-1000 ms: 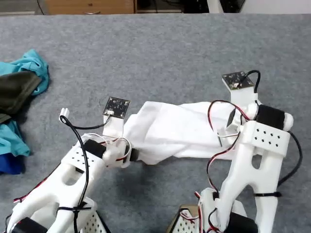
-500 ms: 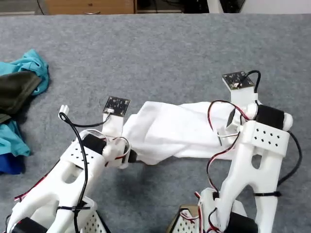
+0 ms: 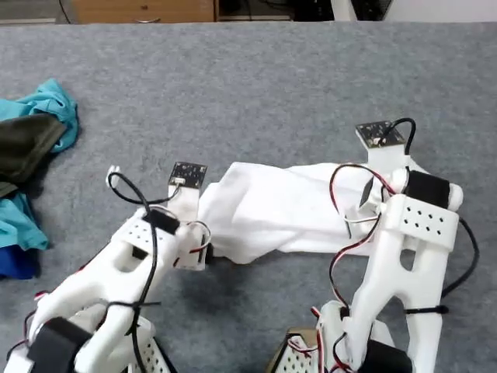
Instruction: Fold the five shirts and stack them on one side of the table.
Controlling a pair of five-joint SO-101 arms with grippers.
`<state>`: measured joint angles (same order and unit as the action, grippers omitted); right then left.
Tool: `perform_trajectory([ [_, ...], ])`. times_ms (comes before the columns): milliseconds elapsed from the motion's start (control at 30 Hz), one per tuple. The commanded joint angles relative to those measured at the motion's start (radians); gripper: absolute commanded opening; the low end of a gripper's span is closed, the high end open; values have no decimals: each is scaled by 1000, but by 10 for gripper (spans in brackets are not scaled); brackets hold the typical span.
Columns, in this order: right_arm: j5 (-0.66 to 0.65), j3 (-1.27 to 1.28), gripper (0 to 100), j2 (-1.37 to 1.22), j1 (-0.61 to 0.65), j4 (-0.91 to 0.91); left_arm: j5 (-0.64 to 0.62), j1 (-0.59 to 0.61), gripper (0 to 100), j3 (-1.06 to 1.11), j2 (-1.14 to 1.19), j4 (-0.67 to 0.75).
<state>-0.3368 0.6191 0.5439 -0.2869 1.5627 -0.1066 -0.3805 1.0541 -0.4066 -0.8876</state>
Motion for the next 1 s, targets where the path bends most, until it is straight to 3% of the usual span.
perform_trajectory([
  [0,8,-1,238,8,18,-8,-20,5,24,-83,42,8],
  [167,2,38,238,8,10,-8,-15,-2,17,-117,44,-46],
  [233,2,48,238,8,8,-12,-8,-21,18,-167,13,-149],
  [333,2,48,236,8,8,-12,107,-34,18,-265,-68,-316],
  [500,-80,48,235,33,8,14,345,153,18,-463,-272,-654],
  [633,-104,39,239,143,16,17,450,324,18,-647,-400,-769],
  [700,-109,16,239,197,18,20,459,334,18,-681,-417,-810],
  [833,-104,-35,239,236,18,20,414,232,18,-502,-390,-760],
  [967,-109,-45,239,237,18,48,270,77,55,-123,-343,-440],
])
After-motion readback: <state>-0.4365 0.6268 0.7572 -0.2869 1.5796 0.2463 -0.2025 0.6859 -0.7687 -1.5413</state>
